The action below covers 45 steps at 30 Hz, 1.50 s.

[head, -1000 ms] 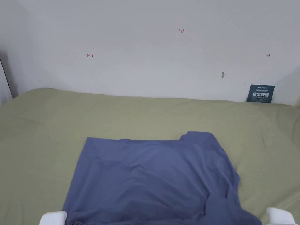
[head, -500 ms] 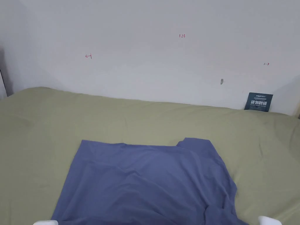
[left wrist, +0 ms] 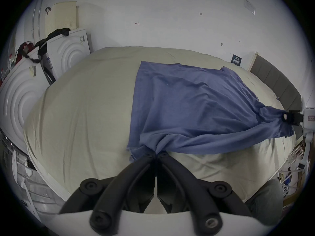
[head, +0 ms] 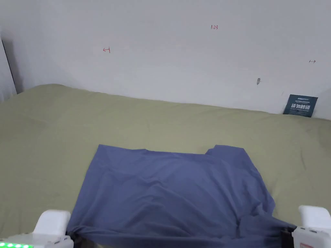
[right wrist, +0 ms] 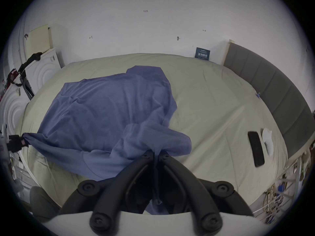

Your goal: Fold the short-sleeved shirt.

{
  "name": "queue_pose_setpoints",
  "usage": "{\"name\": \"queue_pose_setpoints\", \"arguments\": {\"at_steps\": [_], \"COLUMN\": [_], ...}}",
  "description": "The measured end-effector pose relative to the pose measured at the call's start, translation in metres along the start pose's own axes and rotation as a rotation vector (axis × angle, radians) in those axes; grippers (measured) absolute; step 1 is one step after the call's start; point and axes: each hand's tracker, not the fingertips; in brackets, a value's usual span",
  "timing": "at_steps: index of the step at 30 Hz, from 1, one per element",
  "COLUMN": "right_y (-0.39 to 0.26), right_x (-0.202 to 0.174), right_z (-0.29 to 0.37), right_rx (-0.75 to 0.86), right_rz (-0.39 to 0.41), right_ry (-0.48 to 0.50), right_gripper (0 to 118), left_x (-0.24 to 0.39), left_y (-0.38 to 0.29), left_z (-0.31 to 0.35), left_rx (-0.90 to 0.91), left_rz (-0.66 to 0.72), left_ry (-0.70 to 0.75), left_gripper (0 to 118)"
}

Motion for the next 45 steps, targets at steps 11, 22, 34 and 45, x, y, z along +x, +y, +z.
{"name": "queue_pose_setpoints", "arguments": {"at_steps": [11, 22, 34, 45], "right_y": [0.089, 0.125, 0.126, -0.014], "right_x": [0.015, 0.025, 0.033, -0.016], "right_z": [-0.063, -0.154, -0.064, 0.053], "right_rx": [-0.055, -0.211, 0.104, 0.219], "right_rz": [-0.021, -0.129, -0.097, -0.14], "right_ry": [0.154, 0.17, 0.155, 0.076], "right_gripper": [7, 8, 83, 1], "left_x": [-0.008, -0.014, -0.02, 0.052], "left_y": [0.085, 0.141, 0.147, 0.022], "left_z": [-0.058, -0.136, -0.071, 0.056], "left_rx": [-0.027, -0.17, 0.139, 0.309], "left_rz": [-0.07, -0.155, 0.053, -0.006], "left_ry": [-0.02, -0.06, -0.042, -0.045], "left_gripper": [0, 3, 85, 0]}}
